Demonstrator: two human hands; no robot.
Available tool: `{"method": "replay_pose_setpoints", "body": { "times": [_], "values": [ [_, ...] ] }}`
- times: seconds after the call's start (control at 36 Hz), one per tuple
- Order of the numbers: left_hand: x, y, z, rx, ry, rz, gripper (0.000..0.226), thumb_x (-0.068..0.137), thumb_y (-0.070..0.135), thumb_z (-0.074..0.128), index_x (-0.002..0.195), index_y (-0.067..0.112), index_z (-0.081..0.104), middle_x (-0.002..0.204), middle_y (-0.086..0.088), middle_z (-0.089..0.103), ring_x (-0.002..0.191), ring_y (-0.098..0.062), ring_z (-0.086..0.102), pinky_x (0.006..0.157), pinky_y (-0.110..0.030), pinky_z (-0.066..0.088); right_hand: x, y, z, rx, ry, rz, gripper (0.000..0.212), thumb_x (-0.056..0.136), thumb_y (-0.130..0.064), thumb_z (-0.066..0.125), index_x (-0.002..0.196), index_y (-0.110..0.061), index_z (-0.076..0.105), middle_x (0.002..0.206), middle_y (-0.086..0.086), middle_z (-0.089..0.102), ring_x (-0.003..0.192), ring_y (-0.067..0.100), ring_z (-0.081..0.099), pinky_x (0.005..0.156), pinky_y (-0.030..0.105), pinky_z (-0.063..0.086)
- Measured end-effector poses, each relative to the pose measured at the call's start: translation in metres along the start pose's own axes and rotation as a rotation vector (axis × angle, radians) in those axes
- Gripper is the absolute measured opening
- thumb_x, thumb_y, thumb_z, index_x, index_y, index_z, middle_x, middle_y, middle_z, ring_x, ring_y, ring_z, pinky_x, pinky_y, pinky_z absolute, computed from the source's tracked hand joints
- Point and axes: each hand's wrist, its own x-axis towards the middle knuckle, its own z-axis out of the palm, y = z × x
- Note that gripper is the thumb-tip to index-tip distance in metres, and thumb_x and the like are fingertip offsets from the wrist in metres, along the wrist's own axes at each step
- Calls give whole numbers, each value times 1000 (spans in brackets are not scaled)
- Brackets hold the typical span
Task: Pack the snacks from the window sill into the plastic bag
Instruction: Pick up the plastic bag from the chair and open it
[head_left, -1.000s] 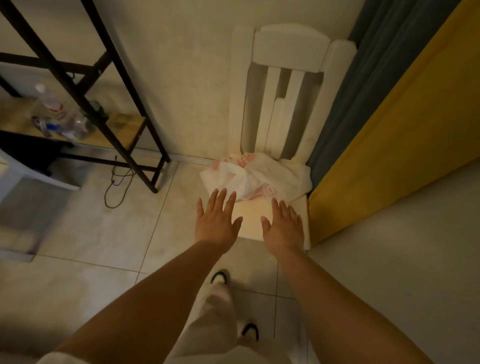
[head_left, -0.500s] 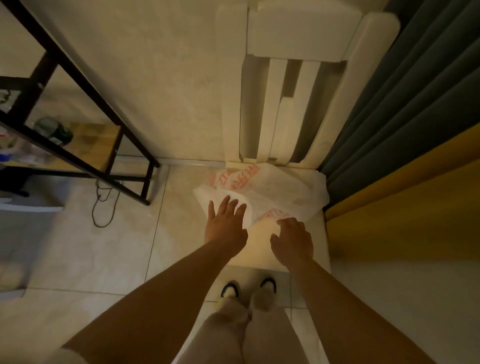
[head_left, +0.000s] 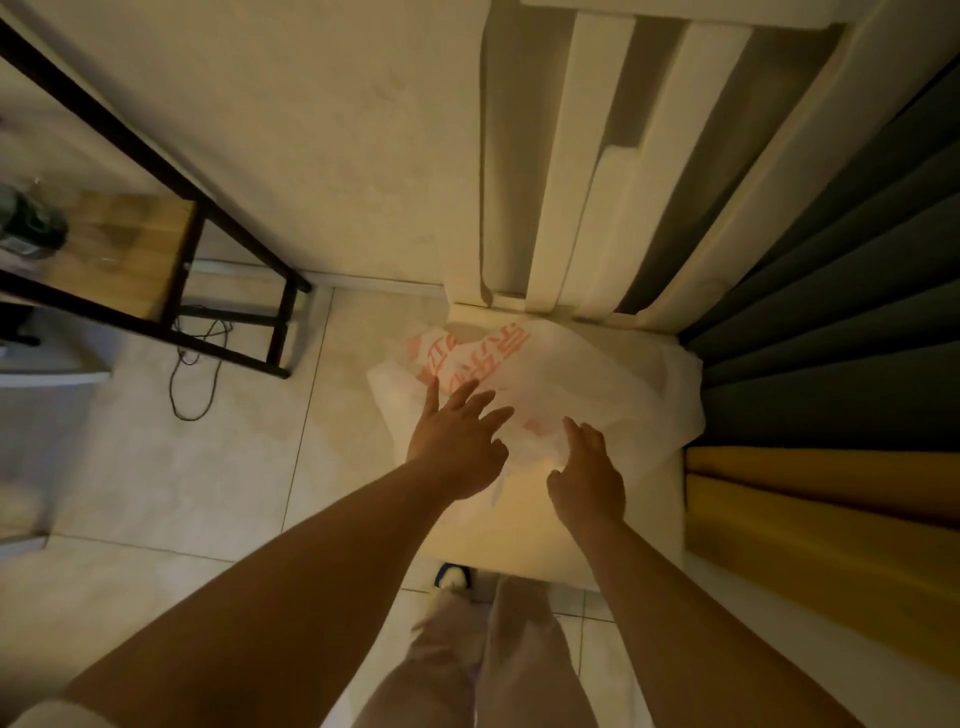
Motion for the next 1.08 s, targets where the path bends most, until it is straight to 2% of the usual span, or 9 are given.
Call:
{"method": "replay_pose_setpoints", "body": {
  "times": [0.11,0.31,0.39,0.47,0.58,0.69,0.83,0.94,1.08],
  "values": [
    [12,4,6,-9,-134,-2,49,100,47,16,146,34,30,151,5,36,146,-18,13,114,-55,-13,16,4,6,-35,-136,15,39,97,-14,43,136,-18,47,145,5,40,126,20,47,96,26,41],
    [12,11,20,-31,-398,-84,44,103,41,16,142,36,36,128,3,59,132,-22,42,112,-56,-13,8,10,-3,289,-121,67,30,96,-15,45,122,-8,58,125,8,59,112,23,55,83,21,39],
    [15,17,19,-164,-544,-184,39,102,36,28,134,25,48,114,1,66,125,-23,47,114,-60,4,0,8,-13,445,-73,110,24,93,-17,47,102,-6,67,107,10,66,87,18,55,64,19,40],
    [13,22,11,-154,-644,-108,39,98,21,46,137,17,43,121,-3,61,121,-26,48,107,-53,32,-10,0,-25,586,-15,127,32,95,-19,45,83,-6,72,90,9,69,78,18,56,71,27,47],
    [2,36,-5,-294,-566,-118,37,98,13,46,134,6,47,135,-10,52,125,-27,48,103,-37,41,-16,-9,-46,1093,37,425,31,94,-21,51,69,-8,66,77,4,67,75,17,58,83,33,45],
    [-7,47,-27,-452,-436,-210,34,100,28,41,114,8,65,115,-7,66,110,-22,61,92,-30,46,-22,-7,-65,1473,15,645,26,89,-20,59,64,-11,61,85,9,63,85,25,59,83,36,50],
    [-18,49,-52,-280,-87,-313,32,93,43,46,101,16,62,94,0,61,86,-19,56,70,-28,44,-34,-3,-87,1484,37,572,26,88,-18,59,64,-8,58,76,8,60,77,23,57,78,35,49],
    [-29,57,-68,-316,136,-297,46,83,49,62,119,23,51,120,1,52,105,-19,56,81,-34,52,-55,0,-106,1352,77,422,32,93,-20,53,63,-9,52,68,7,55,64,18,51,66,29,45],
    [-39,82,-66,-447,-11,-162,74,81,38,69,143,25,32,140,-4,46,123,-24,48,94,-34,47,-91,3,-118,1627,-15,388,30,93,-27,54,67,-11,53,67,6,52,70,22,51,83,38,46]
  ]
}}
